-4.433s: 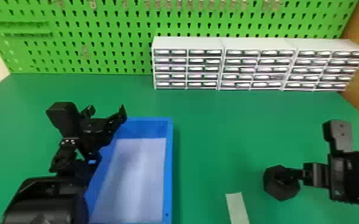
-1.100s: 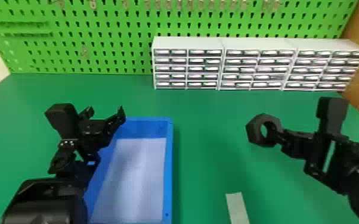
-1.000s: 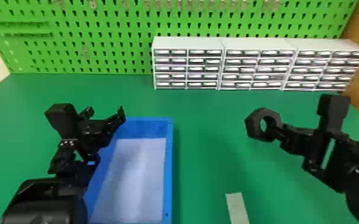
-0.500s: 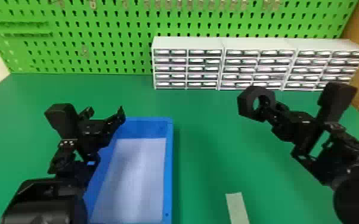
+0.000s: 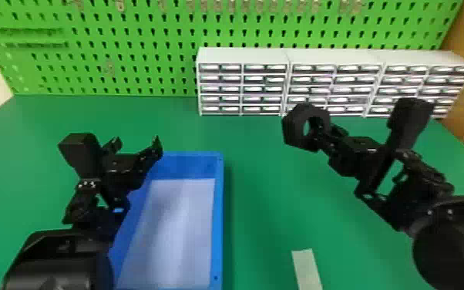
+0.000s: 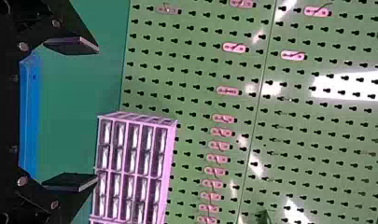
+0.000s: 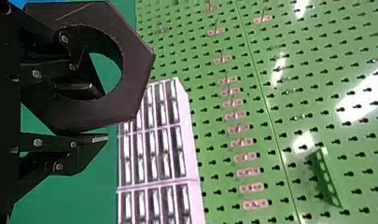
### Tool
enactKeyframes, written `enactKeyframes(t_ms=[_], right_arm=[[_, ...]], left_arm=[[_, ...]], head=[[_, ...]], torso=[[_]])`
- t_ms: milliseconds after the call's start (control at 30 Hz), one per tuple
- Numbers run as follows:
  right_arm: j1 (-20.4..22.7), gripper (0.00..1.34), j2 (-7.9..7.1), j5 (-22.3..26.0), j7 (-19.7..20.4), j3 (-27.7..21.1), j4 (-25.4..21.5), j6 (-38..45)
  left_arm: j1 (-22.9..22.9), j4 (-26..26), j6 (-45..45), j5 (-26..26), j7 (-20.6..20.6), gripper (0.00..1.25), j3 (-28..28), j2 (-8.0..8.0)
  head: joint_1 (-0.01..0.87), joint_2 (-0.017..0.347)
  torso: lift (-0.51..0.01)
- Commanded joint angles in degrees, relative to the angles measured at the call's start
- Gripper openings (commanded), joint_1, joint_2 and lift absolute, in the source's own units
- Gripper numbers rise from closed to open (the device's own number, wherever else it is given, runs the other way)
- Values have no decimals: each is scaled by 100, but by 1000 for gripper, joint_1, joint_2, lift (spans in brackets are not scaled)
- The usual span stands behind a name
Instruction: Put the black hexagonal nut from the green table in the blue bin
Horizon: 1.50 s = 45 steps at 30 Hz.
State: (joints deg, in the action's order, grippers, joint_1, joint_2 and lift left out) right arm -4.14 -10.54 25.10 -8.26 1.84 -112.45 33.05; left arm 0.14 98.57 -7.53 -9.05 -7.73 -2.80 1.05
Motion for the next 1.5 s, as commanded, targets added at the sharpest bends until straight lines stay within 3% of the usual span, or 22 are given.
enactKeyframes(t_ms=[0,200,1467], right_arm=[[-122,253,-10,109,0,185,30,105],[-272,253,-19,206,-62,440,74,201],[-1432,253,298,408,-1890,1468,1243,1405]], left_arm=[[-5,-4,-3,0,0,954,7,0],[-5,-4,-3,9,0,954,25,0],[-32,-31,-3,44,9,954,34,0]], head=[[686,51],[686,51],[686,51]], torso=[[-97],[-97],[-97]])
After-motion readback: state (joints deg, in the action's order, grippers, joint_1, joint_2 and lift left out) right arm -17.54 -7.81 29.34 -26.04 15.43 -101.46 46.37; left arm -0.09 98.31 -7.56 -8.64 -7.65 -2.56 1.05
